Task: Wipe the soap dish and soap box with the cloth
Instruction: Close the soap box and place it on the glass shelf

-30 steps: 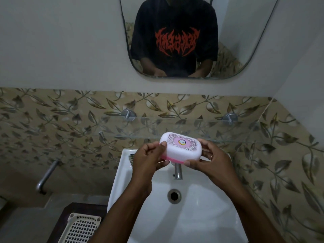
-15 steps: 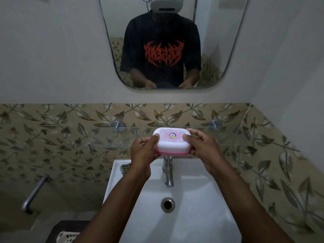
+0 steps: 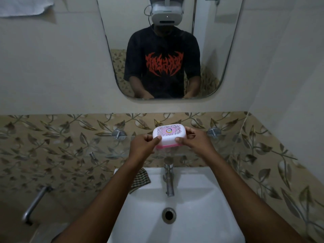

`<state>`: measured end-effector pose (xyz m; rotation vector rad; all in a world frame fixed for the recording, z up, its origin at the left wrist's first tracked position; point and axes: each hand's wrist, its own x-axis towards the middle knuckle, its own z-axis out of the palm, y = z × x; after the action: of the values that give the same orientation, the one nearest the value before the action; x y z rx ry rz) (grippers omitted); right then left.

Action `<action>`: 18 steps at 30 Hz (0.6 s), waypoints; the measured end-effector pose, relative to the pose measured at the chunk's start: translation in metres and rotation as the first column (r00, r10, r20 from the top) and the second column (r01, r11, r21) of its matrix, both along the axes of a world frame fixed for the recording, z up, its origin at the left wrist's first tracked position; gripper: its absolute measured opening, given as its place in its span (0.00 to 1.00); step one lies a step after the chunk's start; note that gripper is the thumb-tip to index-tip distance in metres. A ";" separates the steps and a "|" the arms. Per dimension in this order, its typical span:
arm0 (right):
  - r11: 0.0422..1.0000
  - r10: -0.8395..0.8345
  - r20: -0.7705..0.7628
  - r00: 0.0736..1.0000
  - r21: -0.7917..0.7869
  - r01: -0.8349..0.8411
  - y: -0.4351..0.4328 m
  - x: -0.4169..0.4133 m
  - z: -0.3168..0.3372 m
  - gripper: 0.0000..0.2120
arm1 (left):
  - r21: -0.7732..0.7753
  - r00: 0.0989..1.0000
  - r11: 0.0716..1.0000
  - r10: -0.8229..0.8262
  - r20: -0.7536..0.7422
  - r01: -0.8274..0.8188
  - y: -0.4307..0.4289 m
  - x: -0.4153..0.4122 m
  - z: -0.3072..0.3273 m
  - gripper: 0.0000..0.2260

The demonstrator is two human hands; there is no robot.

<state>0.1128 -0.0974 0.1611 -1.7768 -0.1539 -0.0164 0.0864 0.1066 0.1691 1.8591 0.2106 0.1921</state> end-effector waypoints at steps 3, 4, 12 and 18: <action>0.985 -0.036 0.072 0.997 -0.166 0.047 0.003 0.002 -0.001 0.25 | 0.056 1.000 0.998 0.012 0.011 -0.013 -0.001 0.007 -0.004 0.04; 0.976 -0.051 0.083 0.995 -0.205 0.067 0.004 0.002 -0.002 0.25 | 0.076 1.000 0.997 0.024 0.016 -0.025 -0.002 0.009 -0.006 0.06; 0.904 -0.043 0.132 0.990 -0.418 0.095 0.004 0.009 -0.012 0.26 | 0.188 0.998 0.980 0.055 0.027 -0.059 -0.001 0.017 -0.017 0.09; 0.856 -0.028 0.132 0.991 -0.509 0.092 0.005 0.012 -0.011 0.24 | 0.254 0.998 0.965 0.049 0.038 -0.057 0.001 0.018 -0.018 0.11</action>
<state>0.1249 -0.0926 0.1499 -2.3214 -0.2024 -0.1398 0.1048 0.1072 0.1508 2.1063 0.2219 0.2973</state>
